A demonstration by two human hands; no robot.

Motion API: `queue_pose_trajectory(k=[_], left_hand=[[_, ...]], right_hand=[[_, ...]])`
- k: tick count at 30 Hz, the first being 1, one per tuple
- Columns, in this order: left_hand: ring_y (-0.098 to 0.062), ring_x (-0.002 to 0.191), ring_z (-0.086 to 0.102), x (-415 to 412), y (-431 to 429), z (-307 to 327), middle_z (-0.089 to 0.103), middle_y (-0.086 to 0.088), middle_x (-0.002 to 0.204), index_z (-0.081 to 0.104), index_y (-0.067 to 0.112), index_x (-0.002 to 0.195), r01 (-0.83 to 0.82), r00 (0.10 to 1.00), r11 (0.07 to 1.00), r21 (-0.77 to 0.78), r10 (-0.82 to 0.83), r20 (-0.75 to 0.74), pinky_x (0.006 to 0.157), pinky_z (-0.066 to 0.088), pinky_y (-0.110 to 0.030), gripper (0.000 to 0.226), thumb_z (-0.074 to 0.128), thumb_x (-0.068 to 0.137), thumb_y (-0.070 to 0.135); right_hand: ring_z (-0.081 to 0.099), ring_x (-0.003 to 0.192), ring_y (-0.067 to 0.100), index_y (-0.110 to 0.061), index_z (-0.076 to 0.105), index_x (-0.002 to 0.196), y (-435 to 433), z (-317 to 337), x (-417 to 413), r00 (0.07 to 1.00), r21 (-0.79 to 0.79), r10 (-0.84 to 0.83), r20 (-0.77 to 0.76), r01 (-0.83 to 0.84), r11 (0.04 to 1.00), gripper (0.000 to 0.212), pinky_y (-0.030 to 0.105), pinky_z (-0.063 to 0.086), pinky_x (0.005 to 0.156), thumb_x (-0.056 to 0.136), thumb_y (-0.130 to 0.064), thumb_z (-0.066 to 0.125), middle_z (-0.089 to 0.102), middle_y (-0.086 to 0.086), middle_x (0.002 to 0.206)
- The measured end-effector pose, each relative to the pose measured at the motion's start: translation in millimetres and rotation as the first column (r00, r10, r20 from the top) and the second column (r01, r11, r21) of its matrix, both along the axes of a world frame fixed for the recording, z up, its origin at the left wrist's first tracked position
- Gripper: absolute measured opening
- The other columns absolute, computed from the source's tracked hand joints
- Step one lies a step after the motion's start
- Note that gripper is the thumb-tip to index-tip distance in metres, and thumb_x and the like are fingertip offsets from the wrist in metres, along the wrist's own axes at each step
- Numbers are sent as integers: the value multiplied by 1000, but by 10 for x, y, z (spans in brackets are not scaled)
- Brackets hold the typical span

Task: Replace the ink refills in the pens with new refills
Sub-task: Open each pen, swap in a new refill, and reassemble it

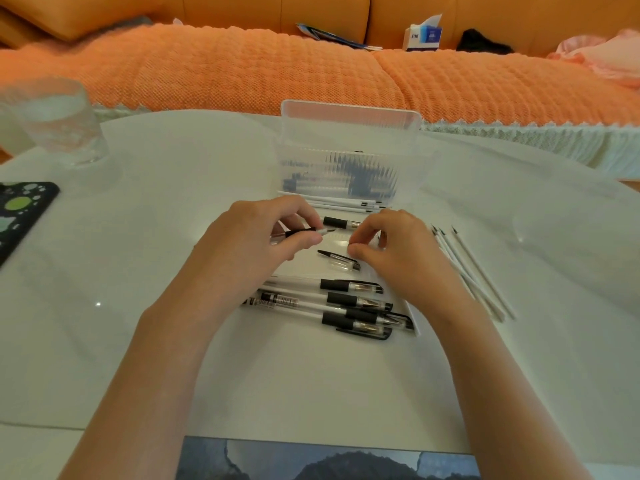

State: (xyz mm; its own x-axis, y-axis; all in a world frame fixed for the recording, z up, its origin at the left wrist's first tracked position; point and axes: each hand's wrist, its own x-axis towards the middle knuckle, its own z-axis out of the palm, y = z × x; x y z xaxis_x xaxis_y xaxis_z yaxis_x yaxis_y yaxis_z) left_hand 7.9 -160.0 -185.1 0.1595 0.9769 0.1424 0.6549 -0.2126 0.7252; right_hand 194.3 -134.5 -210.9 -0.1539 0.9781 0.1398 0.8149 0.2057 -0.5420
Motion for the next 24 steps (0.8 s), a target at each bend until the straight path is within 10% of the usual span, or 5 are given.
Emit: queue_pose_trajectory(k=[7,24], left_hand=[[7,75,59,-11,10,10,65,19,77,66,37,87,8,1000,1000,-7,-8,28,69,39,-5,8,69,81,33],[8,80,59,-2,26,-17,66,17,78,67,34,87,5,1000,1000,-4,-4,21,73,40,-3,9,71,79,31]], right_hand=[[61,75,1,-19,69,86,-61,144,58,926,-31,38,-375,-53,998,5,8,44,65,82,-20,72,69,-8,80],[60,76,2,-19,70,85,-75,165,32,903,-15,83,-421,-99,995,5,14,45,69,82,-16,71,69,-11,79]])
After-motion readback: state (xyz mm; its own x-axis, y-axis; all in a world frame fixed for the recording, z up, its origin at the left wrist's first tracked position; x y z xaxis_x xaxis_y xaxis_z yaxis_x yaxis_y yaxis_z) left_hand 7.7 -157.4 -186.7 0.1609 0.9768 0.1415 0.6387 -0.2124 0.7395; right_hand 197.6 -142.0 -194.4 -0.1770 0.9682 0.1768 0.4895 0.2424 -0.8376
